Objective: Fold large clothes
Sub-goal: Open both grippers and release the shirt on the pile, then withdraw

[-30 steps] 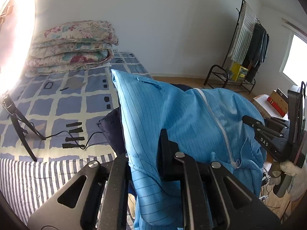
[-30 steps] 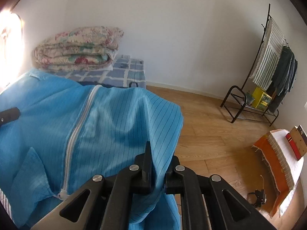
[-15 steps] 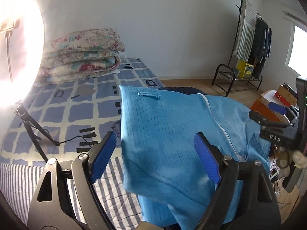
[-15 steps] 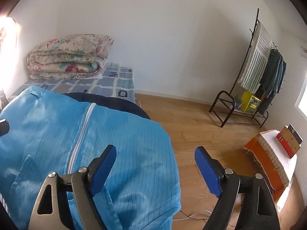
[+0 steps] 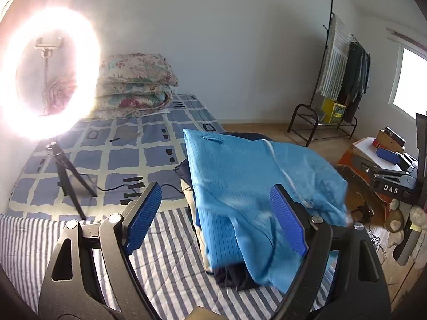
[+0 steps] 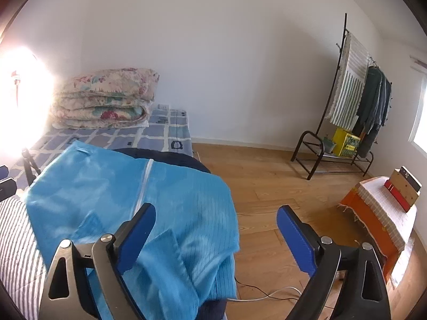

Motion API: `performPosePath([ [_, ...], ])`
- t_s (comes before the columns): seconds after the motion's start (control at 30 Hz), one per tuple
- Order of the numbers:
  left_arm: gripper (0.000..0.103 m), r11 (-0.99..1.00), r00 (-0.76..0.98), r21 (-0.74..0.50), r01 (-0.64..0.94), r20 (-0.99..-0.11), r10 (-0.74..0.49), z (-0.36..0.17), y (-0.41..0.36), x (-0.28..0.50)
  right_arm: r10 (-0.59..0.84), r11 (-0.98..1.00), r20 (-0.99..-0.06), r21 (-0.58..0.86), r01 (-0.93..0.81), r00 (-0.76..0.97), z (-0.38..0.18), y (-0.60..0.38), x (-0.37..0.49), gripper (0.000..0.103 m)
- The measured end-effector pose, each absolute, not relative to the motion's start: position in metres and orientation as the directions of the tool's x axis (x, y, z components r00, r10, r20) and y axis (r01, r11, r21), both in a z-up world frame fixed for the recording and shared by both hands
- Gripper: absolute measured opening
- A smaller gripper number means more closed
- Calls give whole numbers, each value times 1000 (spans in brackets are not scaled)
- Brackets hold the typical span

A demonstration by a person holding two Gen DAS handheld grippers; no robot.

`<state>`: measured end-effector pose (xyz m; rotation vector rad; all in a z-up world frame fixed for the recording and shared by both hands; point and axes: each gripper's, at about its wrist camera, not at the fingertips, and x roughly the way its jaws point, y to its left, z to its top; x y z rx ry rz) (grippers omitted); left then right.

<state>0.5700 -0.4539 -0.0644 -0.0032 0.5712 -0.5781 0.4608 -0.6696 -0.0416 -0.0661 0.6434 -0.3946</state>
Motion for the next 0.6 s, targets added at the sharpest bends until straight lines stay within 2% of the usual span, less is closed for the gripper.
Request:
performPosePath([
  [0.2, 86, 835, 697, -155, 528, -483, -530, -28, -418, 506, -347, 933, -556, -125, 337, 756, -4, -643, 409, 96],
  [0.6, 99, 841, 753, -135, 525, -387, -532, 32, -322, 353, -275, 953, -510, -31, 303, 815, 61, -559, 259, 102],
])
